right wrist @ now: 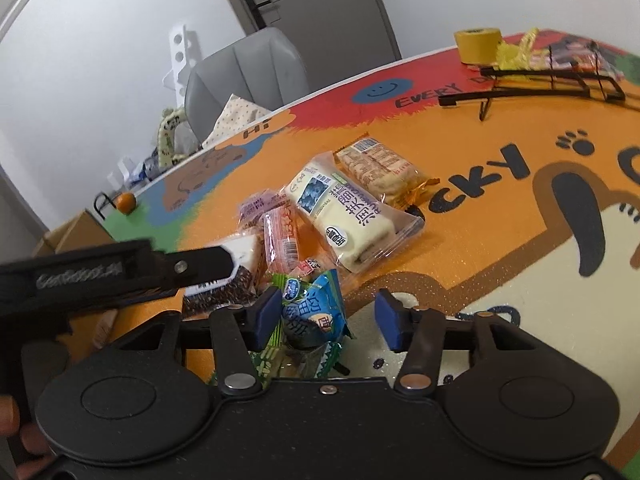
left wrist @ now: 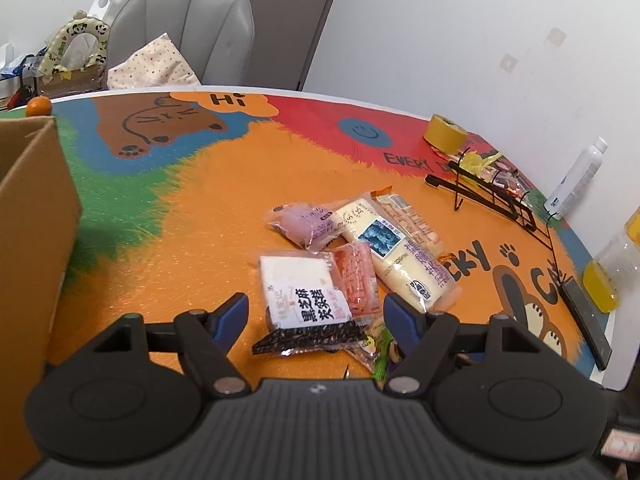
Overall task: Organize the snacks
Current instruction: 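Grasp the white-black sesame pack with left tool while right tool grasps blue-green bag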
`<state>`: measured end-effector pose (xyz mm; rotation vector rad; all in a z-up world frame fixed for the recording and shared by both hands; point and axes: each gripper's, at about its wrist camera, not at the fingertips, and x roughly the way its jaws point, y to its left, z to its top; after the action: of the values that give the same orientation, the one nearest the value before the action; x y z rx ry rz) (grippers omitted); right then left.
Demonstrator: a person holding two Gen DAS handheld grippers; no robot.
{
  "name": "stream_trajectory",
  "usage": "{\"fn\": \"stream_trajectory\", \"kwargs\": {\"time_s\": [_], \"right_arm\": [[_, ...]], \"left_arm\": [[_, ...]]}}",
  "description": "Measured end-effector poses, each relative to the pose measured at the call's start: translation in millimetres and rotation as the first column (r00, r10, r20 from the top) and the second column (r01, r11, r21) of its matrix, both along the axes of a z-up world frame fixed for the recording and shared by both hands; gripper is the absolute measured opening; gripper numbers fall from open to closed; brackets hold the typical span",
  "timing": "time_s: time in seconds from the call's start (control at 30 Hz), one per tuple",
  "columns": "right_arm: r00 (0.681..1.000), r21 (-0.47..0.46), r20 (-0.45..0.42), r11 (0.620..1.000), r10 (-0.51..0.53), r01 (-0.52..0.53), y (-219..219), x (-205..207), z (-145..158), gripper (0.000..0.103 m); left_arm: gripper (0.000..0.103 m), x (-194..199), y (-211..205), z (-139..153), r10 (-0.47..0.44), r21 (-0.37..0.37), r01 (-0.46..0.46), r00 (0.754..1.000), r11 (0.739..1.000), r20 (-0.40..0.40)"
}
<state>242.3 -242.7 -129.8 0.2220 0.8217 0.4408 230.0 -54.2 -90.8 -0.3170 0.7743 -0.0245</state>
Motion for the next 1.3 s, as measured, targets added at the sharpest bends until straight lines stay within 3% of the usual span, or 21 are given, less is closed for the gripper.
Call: {"fn": "stream_trajectory", "kwargs": {"time_s": [0.07,0.1,0.13,0.3,0.5,0.67,1.3], "right_arm": [[1.000,-0.019,0.004,1.000,0.001,-0.001,0,0,0,0.041],[1.000,-0.036,0.007,0.999,-0.006,0.007,0,0,0,0.031],[1.000,-0.048,0.009,0.999,-0.012,0.012,-2,0,0,0.028],[1.000,-0.026,0.005,1.000,-0.009,0.009,-8,-1,-1,0.027],[1.000,-0.010,-0.002,1.000,-0.026,0.026,-10,-3,0,0.026],[0.999,0.007,0.006,0.999,-0.032,0.032,-11,-7,4,0.026],[0.994,0.045,0.085,0.997,-0.072,0.069,-14,-31,37,0.026]], "left_arm": [[0.074,5,-2,-4,0.001,0.001,-0.001,1.000,1.000,-0.009],[0.074,7,-3,-6,0.003,0.000,-0.003,1.000,1.000,-0.014],[0.073,8,-4,-8,0.004,0.001,-0.004,1.000,1.000,-0.017],[0.067,16,-7,-19,0.030,0.041,-0.028,0.998,0.999,-0.049],[0.051,13,-6,-19,0.037,0.056,-0.035,0.999,0.998,-0.038],[0.046,4,-5,-13,0.032,0.066,-0.030,0.999,0.997,-0.027],[0.044,-37,0,26,0.025,0.041,-0.028,0.998,0.999,0.063]]}}
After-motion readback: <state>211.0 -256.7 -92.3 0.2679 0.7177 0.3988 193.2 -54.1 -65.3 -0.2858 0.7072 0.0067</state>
